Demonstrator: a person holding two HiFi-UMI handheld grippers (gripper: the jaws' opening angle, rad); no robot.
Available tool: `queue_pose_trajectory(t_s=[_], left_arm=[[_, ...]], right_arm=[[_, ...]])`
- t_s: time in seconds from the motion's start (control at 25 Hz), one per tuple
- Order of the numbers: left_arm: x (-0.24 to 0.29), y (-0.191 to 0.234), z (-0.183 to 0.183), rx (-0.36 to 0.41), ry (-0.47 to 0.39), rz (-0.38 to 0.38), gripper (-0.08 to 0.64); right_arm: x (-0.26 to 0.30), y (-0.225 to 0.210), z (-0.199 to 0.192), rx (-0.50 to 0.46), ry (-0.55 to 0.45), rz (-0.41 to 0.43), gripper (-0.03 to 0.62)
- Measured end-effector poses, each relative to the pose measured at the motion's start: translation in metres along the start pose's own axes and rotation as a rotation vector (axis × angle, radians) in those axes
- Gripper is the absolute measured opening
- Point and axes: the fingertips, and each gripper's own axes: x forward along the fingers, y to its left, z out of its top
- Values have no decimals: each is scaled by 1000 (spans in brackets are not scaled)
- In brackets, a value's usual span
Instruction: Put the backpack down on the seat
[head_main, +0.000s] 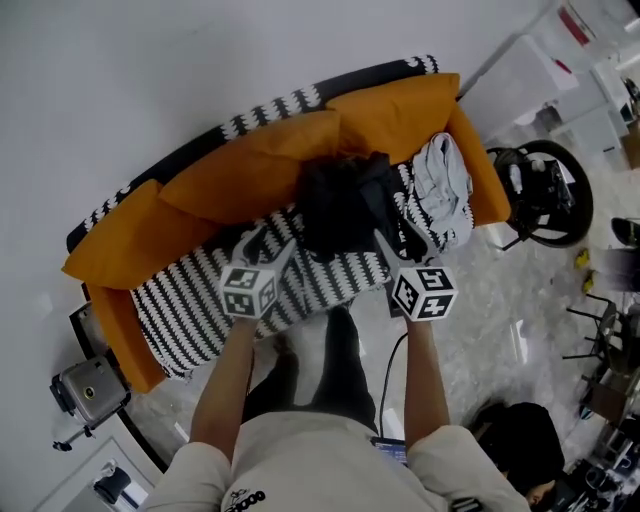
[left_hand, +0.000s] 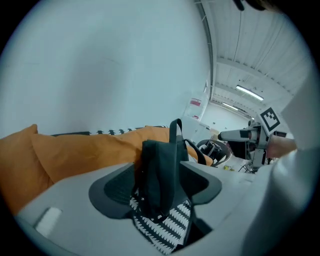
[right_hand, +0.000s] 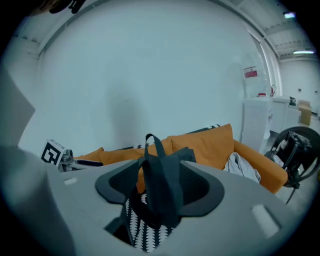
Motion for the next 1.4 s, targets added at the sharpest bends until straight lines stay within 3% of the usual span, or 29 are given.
queue_pose_trajectory(t_s=[0.4,0.64,0.84,0.96,1.08,1.4], left_arm=[[-107,34,55,109,-111,76,261],[-170,39,82,124,-193,82,214],[-223,35,112,150,-271,104,140],[-260,38,136,165,-341,157,12],[-293,34,154,188,-392,158,11],[-351,9,179,372,-401,158,9]], right_arm=[[-54,55,58,-70,-108,-26,218],[-82,110,86,-126,-160,24,202],[-111,164,117,-165,-226,82,167],[-124,192,135,-198,-250,81,114],[-136,216,146,-218,-273,67,53],[-159,281,167,-281,-335,133,5]])
